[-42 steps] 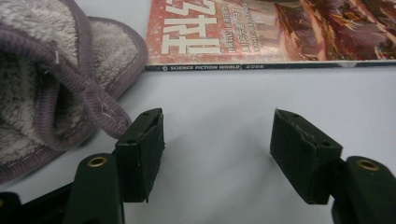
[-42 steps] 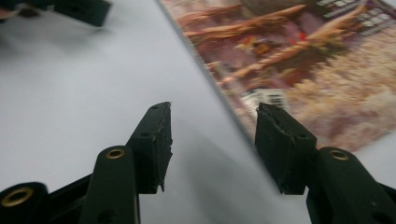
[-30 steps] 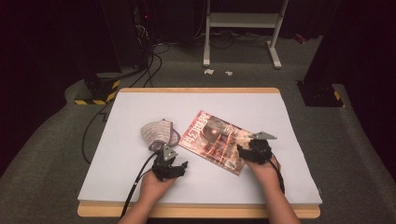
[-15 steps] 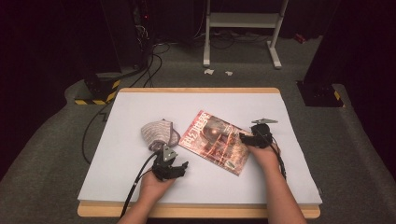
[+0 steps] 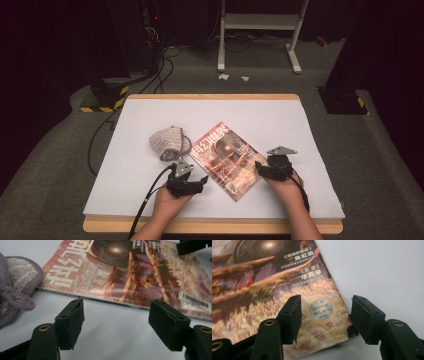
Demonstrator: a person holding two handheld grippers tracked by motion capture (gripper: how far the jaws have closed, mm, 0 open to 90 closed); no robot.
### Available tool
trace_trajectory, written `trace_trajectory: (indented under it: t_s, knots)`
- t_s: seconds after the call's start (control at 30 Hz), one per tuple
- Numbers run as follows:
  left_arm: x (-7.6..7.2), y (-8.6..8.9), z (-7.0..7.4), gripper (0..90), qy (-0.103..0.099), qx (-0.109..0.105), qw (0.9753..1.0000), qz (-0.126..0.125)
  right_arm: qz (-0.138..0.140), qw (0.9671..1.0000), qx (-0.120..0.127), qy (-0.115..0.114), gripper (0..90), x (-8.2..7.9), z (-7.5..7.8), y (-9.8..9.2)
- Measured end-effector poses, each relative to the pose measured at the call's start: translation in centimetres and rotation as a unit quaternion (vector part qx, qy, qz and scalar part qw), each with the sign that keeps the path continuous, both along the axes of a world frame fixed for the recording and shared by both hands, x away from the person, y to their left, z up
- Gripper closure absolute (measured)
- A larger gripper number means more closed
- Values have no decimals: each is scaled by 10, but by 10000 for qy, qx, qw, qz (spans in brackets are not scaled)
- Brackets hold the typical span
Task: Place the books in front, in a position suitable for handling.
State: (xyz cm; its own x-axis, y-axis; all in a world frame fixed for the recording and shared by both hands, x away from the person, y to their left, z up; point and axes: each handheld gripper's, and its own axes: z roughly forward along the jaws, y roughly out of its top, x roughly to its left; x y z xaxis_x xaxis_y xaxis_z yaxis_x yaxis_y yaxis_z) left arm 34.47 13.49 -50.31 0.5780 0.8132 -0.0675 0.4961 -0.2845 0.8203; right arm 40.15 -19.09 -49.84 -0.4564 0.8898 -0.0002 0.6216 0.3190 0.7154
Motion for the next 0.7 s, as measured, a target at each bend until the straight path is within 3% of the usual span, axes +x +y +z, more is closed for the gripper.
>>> trace_trajectory:
  t_s: [0.13, 0.37, 0.47, 0.5, 0.6, 0.7]
  knots:
    - [2, -3, -4, 278, 159, 61, 9999, 8, 91, 9999, 99, -69, 434, -21, -3, 3]
    - [3, -6, -7, 271, 223, 208, 9995, 26, 306, 9993, 171, -146, 446, -54, -6, 13]
    - [6, -5, -9, 256, 380, 171, 9991, 61, 375, 9991, 132, -128, 446, -58, -5, 16]
    - [8, -3, -9, 256, 517, 31, 9986, 52, 410, 9990, 97, -148, 446, -61, -5, 17]
    - [9, -4, -9, 282, 533, -34, 9986, 32, 411, 9990, 97, -174, 446, -63, -6, 18]
    - [9, -10, -9, 286, 476, 83, 9988, 62, 401, 9990, 96, -174, 446, -64, -6, 18]
